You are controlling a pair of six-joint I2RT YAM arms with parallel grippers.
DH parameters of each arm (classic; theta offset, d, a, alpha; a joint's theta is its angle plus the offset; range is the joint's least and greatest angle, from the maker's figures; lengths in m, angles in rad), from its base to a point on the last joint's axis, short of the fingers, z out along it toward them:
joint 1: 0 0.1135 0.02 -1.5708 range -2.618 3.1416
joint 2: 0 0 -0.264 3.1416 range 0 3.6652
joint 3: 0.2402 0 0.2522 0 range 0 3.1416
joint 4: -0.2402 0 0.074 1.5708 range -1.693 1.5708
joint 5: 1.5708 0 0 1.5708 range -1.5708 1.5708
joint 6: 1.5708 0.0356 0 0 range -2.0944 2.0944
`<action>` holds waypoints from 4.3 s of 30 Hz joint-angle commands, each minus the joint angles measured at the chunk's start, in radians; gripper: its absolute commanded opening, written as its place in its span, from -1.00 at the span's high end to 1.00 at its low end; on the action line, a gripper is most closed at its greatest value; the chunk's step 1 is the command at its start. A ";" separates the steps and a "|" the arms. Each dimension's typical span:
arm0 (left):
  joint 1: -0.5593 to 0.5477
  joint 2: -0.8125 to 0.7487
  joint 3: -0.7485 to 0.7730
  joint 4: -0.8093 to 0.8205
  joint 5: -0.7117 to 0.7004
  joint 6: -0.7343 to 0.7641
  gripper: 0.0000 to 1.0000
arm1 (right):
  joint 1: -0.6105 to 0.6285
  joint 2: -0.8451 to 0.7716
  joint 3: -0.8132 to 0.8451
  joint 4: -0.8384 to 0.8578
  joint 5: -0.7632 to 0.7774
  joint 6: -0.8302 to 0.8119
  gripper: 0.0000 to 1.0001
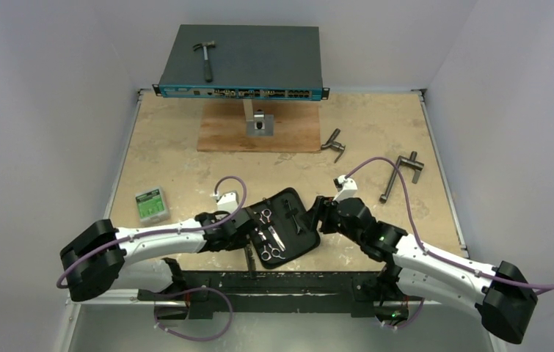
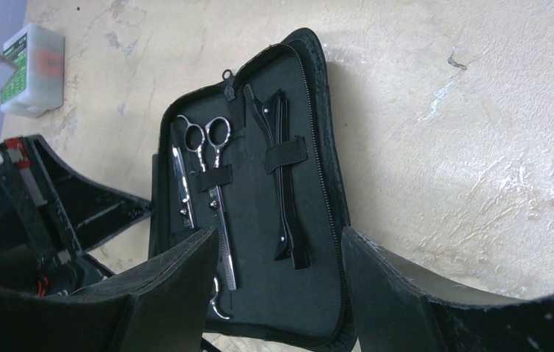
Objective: Sort the hair-cutting tools
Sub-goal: Pick up the comb at the center of the board, then place the comb in the hairdressing tool bag.
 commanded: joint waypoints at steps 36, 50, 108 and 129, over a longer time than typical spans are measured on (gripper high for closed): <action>-0.348 0.162 0.156 -0.324 0.024 -0.199 -0.20 | -0.003 -0.058 -0.066 0.039 -0.016 -0.003 -0.24; -0.259 0.237 0.096 -0.145 0.093 -0.103 0.28 | -0.002 -0.070 -0.053 0.010 -0.007 -0.015 -0.25; -0.072 0.451 0.596 -0.024 0.079 0.032 1.00 | -0.011 -0.126 -0.024 -0.046 0.125 0.056 -0.26; -0.013 0.447 0.468 0.050 0.112 -0.254 1.00 | -0.015 -0.207 -0.024 -0.098 0.135 0.064 -0.26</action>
